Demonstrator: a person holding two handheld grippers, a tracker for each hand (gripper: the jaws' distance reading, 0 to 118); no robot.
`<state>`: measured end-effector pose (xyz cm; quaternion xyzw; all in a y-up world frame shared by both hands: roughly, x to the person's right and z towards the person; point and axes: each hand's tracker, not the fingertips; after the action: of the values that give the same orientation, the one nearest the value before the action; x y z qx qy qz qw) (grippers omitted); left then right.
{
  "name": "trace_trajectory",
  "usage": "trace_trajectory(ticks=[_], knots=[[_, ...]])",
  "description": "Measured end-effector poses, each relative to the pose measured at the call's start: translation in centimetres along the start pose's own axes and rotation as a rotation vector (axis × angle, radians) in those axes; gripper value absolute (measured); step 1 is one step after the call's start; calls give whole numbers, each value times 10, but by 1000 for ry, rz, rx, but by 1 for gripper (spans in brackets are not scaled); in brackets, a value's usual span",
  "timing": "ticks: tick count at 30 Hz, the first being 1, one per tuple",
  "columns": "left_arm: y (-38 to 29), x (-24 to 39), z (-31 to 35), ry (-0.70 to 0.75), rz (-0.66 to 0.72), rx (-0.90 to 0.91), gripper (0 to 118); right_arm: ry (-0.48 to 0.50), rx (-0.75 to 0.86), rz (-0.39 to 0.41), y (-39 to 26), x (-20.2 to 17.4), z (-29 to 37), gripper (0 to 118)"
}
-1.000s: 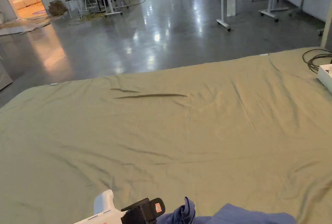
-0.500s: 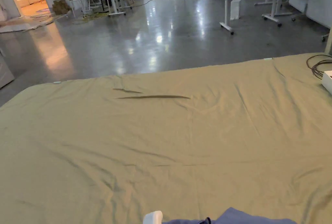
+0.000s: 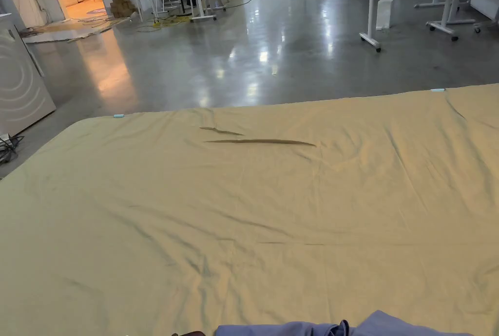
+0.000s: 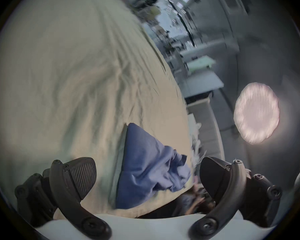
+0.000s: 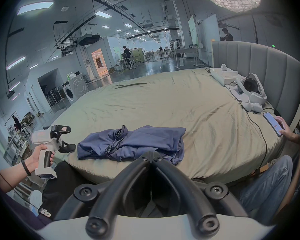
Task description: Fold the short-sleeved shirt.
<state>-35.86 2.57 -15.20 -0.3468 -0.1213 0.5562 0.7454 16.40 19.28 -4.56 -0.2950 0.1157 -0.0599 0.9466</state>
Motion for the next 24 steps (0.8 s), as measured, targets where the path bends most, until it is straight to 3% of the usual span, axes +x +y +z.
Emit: trace_trajectory(ticks=[5, 6, 7, 8, 10, 13, 16, 19, 21, 24], knots=[[-2, -9, -40, -188, 107, -60, 117, -68, -19, 97, 1, -4, 7, 0], [-3, -7, -45, -190, 135, -80, 111, -83, -21, 108, 1, -4, 8, 0], [-9, 0, -51, -148, 133, -120, 92, -88, -23, 106, 0, -5, 9, 0], [-13, 4, -59, -91, 83, -159, 83, -84, -27, 100, -1, -3, 9, 0], [-18, 11, -68, -71, -32, -194, 79, -72, -40, 74, -3, -1, 6, 0], [-11, 13, -59, -128, 86, -188, 74, -73, -54, 61, 0, -4, 3, 0], [2, 19, -38, -140, 42, -147, 34, -67, -46, 66, -2, -3, 3, 0], [9, 17, -37, -153, 88, -127, 28, -41, -62, 31, -4, -2, -2, 0], [0, 23, -49, -138, 31, -159, 13, -48, -67, 33, -3, -7, -5, 0], [-6, 27, -60, -87, -24, -172, 10, -47, -65, 49, -3, -13, -3, 0]])
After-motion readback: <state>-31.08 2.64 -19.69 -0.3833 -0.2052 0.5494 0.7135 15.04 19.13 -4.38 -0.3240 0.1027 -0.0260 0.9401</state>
